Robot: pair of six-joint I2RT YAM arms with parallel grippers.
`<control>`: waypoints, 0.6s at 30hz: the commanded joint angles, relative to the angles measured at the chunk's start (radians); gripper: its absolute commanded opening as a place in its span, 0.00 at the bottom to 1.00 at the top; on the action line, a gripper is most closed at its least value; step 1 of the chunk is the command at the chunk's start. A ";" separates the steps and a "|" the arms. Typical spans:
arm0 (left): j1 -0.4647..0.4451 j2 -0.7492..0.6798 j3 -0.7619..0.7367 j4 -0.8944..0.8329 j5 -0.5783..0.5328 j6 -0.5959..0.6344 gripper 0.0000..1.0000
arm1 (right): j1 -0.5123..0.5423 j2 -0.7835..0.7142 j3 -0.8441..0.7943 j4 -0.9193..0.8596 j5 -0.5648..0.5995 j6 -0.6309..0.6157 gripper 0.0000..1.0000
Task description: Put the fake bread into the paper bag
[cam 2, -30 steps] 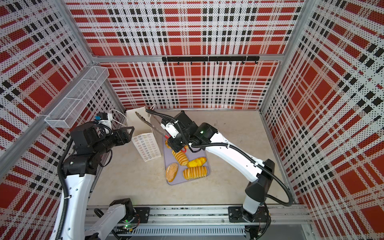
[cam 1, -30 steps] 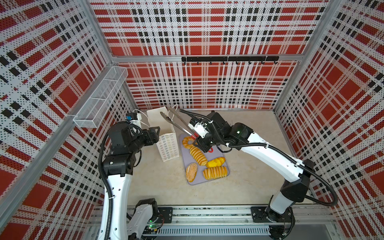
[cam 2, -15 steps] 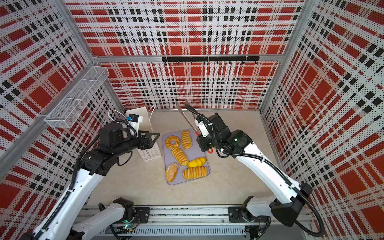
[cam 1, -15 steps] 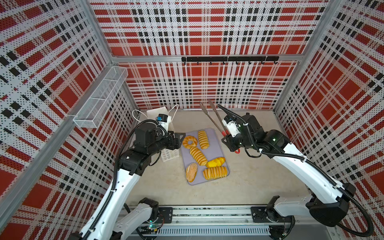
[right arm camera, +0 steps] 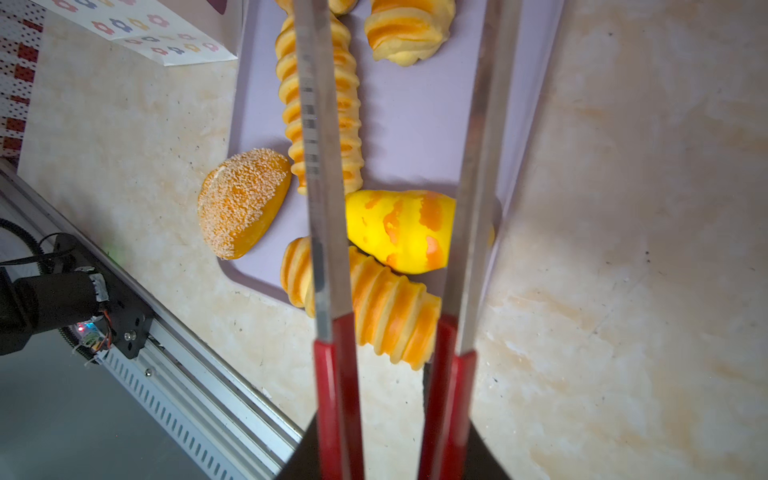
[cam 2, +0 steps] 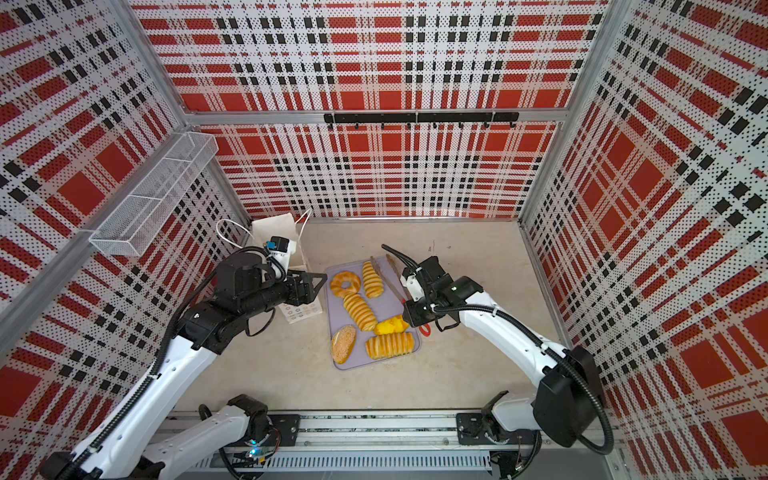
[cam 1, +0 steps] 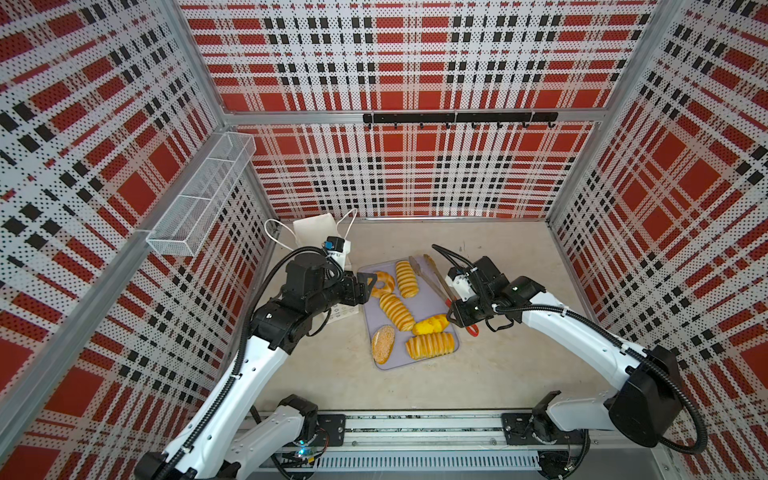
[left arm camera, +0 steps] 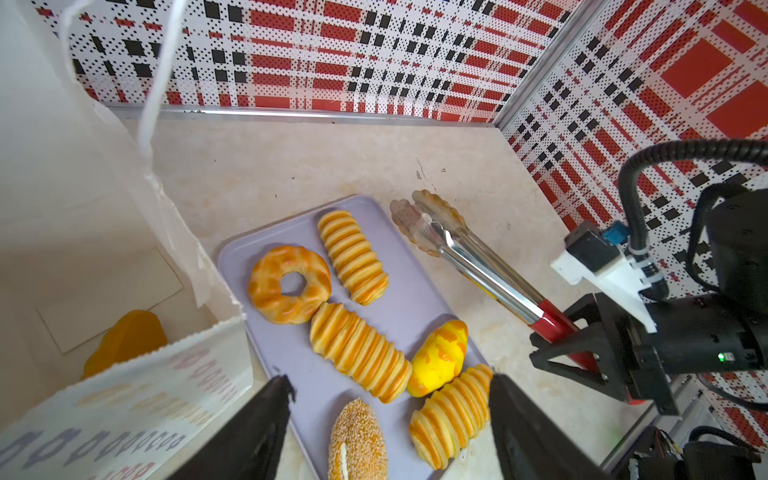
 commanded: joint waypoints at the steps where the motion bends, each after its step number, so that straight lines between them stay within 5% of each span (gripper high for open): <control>1: -0.010 -0.026 -0.008 0.007 0.013 0.017 0.80 | -0.018 0.011 0.003 0.075 -0.033 -0.002 0.31; 5: -0.010 -0.019 -0.008 -0.007 0.026 0.032 0.83 | -0.029 0.025 0.003 0.088 -0.038 0.003 0.31; 7: -0.012 -0.015 -0.007 -0.015 0.031 0.038 0.98 | -0.032 0.030 0.009 0.082 -0.033 -0.001 0.31; 18: -0.028 -0.015 -0.003 -0.049 0.026 0.038 0.98 | -0.043 0.043 -0.050 0.081 -0.084 -0.002 0.31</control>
